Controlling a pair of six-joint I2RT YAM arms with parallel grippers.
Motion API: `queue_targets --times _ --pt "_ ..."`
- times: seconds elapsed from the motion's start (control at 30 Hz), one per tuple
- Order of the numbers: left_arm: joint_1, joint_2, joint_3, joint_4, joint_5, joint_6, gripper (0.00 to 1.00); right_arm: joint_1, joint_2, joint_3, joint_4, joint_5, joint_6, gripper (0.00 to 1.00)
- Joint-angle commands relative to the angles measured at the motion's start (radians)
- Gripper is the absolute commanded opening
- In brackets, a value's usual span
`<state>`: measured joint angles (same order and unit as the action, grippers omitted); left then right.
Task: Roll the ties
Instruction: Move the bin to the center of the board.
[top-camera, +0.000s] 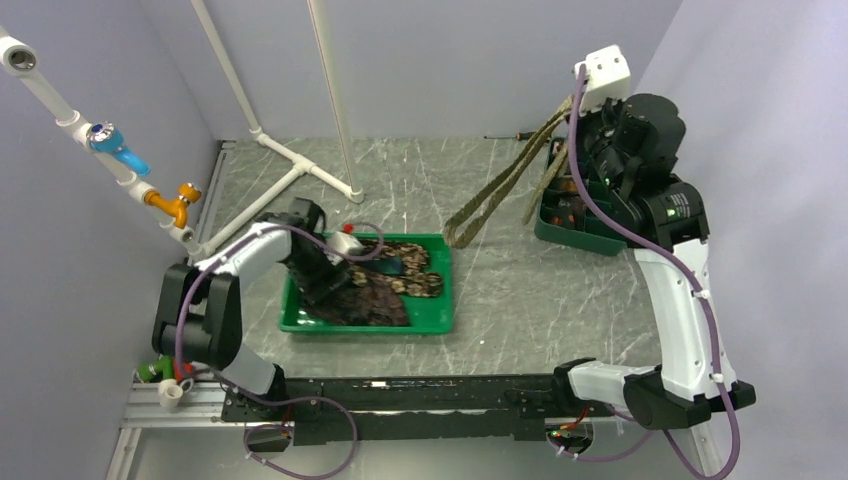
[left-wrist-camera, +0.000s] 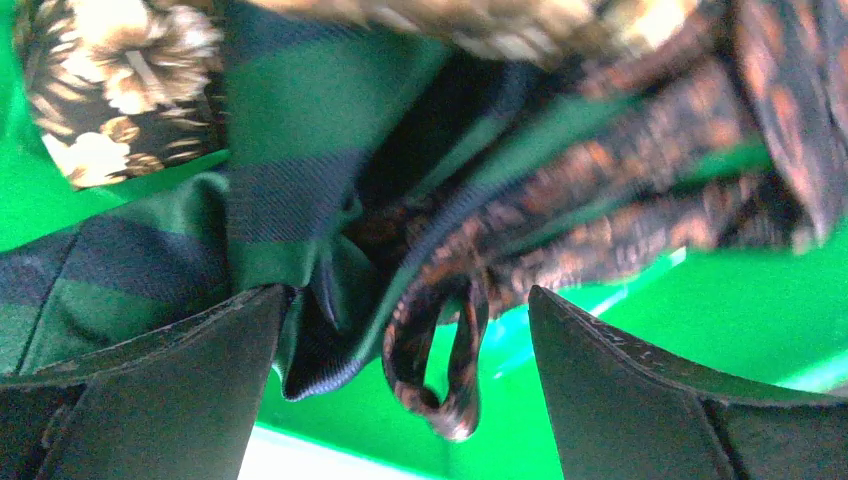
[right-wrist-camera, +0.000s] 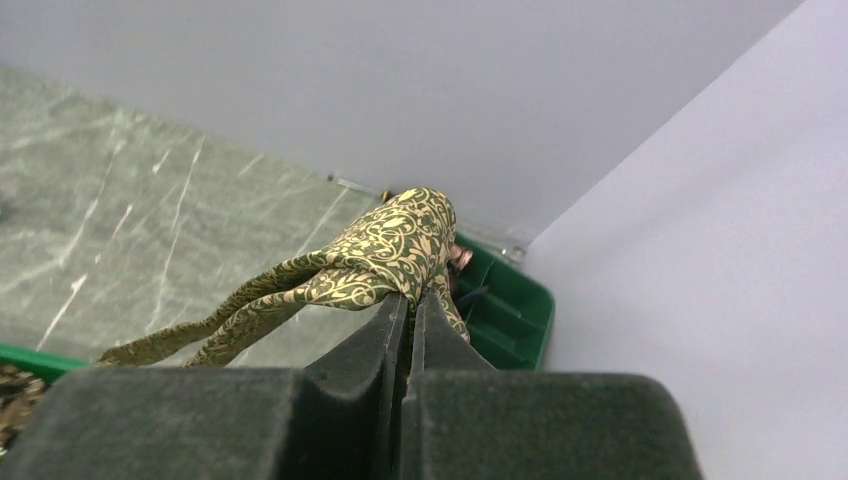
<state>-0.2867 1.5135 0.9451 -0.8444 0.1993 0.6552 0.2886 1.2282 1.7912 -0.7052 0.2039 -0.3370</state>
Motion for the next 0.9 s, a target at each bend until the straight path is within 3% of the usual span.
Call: queue_targets --times 0.0,0.1,0.33,0.47,0.67,0.73,0.87 --pt "0.24 0.14 0.125 0.063 -0.248 0.063 0.97 -0.004 -0.012 0.053 0.055 0.033 -0.004 0.0" --pt "0.283 0.178 0.294 -0.016 -0.166 0.033 0.97 -0.004 -0.027 -0.02 0.029 -0.036 -0.003 0.0" --pt "0.238 -0.098 0.266 -0.165 0.196 0.127 0.99 -0.003 -0.04 -0.102 -0.105 -0.198 0.019 0.0" --pt "0.248 -0.215 0.184 -0.278 0.17 0.186 0.99 -0.002 -0.059 -0.136 -0.151 -0.269 0.028 0.0" --pt "0.284 -0.367 0.02 -0.502 0.104 0.405 0.95 -0.002 -0.056 -0.135 -0.186 -0.316 0.008 0.0" --pt "0.284 -0.401 -0.087 -0.469 0.074 0.422 0.95 -0.002 -0.049 -0.125 -0.19 -0.327 -0.001 0.0" --pt "0.239 -0.347 -0.203 -0.24 0.013 0.349 0.96 -0.002 -0.032 -0.101 -0.196 -0.361 -0.005 0.0"
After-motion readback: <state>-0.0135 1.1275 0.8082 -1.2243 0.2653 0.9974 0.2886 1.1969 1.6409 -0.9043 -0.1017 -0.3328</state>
